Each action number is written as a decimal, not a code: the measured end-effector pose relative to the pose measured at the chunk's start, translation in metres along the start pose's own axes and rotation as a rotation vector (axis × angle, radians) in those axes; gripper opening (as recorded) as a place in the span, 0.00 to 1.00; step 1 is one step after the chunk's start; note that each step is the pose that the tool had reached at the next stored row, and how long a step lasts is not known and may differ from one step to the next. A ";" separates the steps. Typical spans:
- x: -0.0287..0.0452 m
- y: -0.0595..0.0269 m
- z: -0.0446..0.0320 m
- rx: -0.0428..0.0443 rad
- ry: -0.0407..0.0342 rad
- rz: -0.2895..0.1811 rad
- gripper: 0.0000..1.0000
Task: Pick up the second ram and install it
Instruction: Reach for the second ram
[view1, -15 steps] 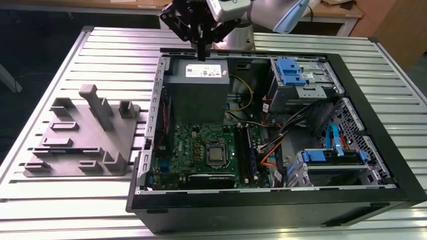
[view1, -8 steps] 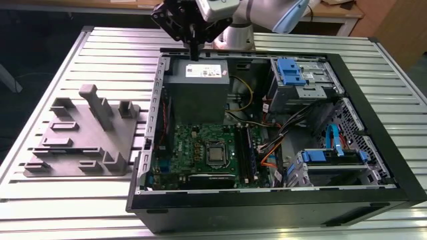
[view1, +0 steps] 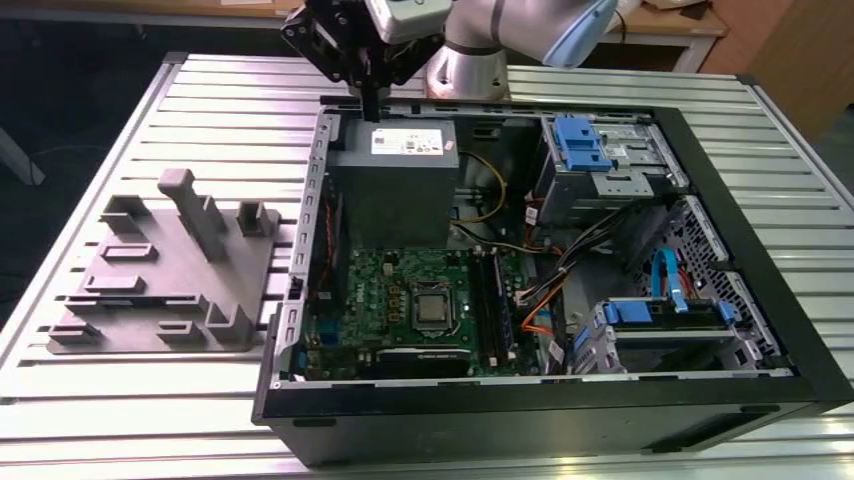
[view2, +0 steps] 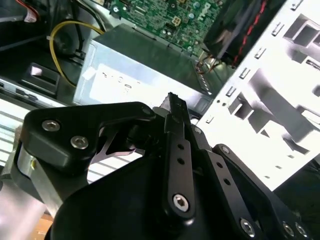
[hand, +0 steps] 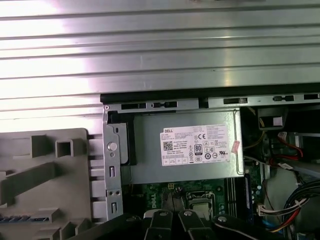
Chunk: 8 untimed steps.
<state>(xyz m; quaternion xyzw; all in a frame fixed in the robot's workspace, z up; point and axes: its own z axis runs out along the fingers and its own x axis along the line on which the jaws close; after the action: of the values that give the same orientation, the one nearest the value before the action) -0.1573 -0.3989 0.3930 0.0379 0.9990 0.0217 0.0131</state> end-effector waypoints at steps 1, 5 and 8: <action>0.0017 -0.0001 0.0000 0.0000 0.0000 0.000 0.07; 0.0125 -0.0010 -0.0002 0.0000 -0.0001 0.000 0.07; 0.0204 -0.0015 -0.0004 0.0001 0.0000 0.000 0.07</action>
<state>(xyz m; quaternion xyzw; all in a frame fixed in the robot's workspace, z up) -0.1778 -0.3989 0.3928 0.0378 0.9990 0.0217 0.0131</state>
